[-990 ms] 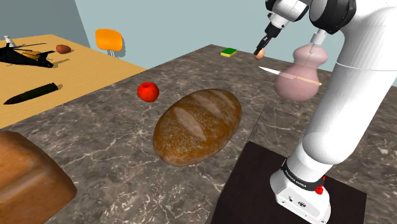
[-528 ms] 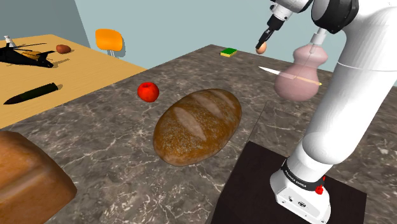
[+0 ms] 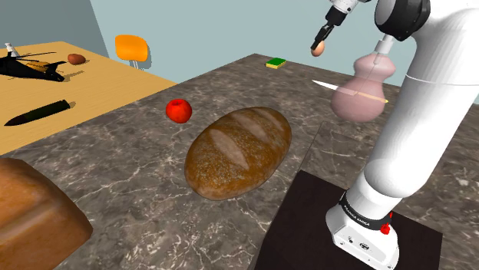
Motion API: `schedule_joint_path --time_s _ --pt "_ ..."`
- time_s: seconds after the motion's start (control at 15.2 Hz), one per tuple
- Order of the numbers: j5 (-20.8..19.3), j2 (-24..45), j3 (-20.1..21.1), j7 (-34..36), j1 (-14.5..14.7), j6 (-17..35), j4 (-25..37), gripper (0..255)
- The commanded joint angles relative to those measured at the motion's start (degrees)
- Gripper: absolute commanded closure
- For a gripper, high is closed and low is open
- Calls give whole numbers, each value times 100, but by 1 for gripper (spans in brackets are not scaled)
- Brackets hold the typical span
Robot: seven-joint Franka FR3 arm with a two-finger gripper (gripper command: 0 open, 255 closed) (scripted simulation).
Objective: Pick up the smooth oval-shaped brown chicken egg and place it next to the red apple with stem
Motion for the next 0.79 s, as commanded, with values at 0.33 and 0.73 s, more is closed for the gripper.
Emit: schedule_joint_path --time_s 0.33,0.73 --pt "52 112 -27 115 -118 -548 631 255" --pt "-1214 -1320 399 1315 810 198 -718 255"
